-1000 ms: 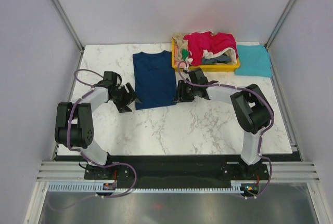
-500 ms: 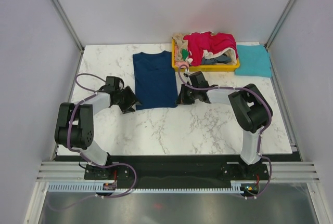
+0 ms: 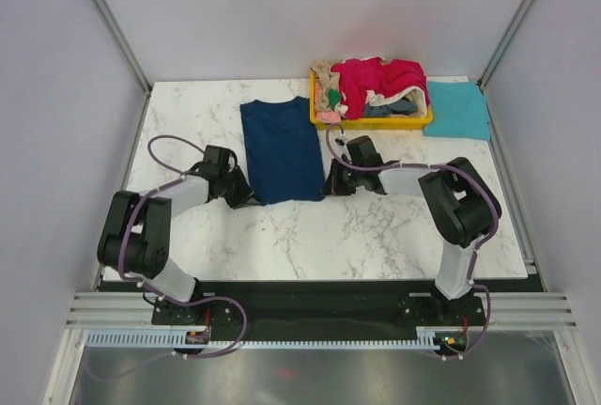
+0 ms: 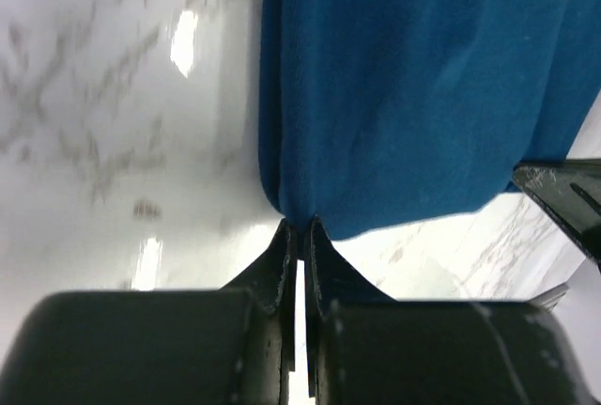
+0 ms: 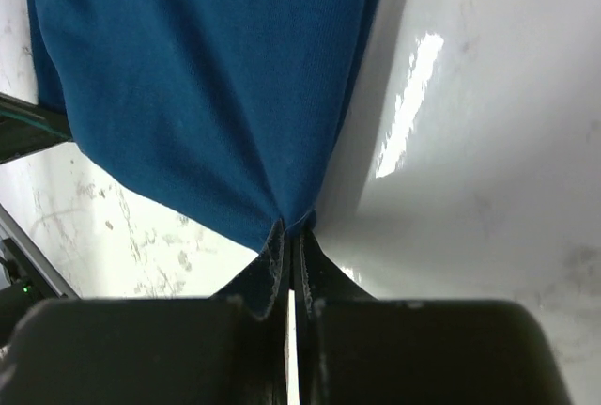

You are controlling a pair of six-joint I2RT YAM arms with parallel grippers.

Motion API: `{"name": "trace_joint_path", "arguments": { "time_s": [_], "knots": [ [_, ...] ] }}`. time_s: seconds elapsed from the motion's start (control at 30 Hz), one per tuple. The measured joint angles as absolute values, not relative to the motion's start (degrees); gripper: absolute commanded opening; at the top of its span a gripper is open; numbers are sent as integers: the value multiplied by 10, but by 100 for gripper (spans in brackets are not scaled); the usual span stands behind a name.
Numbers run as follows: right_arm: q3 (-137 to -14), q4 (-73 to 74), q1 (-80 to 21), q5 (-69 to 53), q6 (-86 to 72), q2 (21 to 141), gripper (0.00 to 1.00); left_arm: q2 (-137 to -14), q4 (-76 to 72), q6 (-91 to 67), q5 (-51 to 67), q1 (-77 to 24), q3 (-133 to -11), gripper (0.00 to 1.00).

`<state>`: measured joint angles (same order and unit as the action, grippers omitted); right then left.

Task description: Fold and stack the t-shirts

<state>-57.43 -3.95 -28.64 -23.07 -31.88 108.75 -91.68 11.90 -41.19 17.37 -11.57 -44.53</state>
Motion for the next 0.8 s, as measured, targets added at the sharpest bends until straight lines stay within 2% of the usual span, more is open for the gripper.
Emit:
{"name": "trace_joint_path", "arguments": {
  "time_s": [0.2,0.47,0.67,0.8],
  "knots": [
    [-507,18,-287,-230,-310,1003,0,-748,178,-412,170,-134,-377,2],
    [-405,104,-333,-210,-314,810,0,-545,294,-432,162,-224,-336,2],
    [-350,201,-389,-187,-358,662,0,-402,406,-484,159,-263,-340,2],
    [-359,263,-419,-173,-395,566,0,-369,481,-499,160,-268,-382,2]
  ]
}}
